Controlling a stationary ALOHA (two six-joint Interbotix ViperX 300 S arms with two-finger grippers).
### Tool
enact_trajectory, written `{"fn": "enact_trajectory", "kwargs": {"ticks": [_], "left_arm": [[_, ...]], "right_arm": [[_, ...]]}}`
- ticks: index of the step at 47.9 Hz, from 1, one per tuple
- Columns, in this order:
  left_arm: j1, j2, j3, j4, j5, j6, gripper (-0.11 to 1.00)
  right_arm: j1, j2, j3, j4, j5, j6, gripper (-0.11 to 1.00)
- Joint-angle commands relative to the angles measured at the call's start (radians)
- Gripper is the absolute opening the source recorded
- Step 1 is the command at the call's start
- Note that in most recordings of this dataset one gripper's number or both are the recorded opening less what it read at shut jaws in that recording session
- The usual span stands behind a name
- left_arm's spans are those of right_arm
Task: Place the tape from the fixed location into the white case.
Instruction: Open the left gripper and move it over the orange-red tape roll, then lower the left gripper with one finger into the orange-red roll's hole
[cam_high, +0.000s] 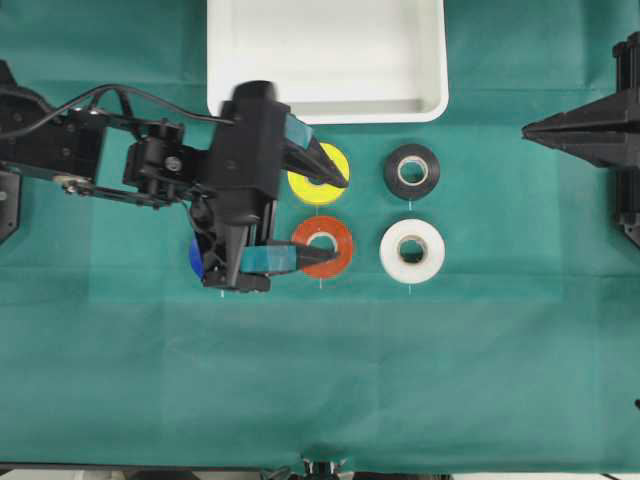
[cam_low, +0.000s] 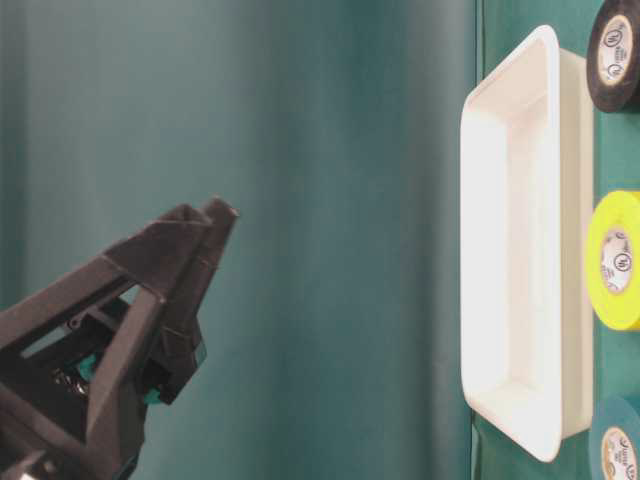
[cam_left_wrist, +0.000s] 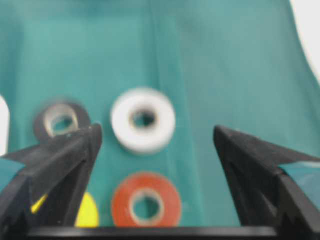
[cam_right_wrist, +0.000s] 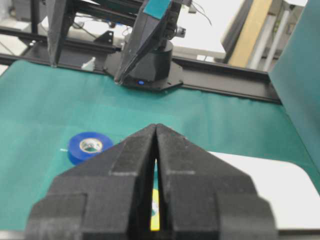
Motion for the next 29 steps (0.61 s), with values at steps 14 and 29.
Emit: {"fn": "enact_trajectory", "kwargs": {"ticks": [14,29], "left_arm": [[-0.012,0.067,-0.229,-0.002,0.411,-0.035,0.99],[-0.014,0.127,-0.341,0.000,0.578,-0.034,0.99]], "right_arm": [[0.000,0.006,-0.032,0.000,0.006,0.003,0.00],[-0.002,0.009,-0.032,0.000,0.006,0.003,0.00]]}}
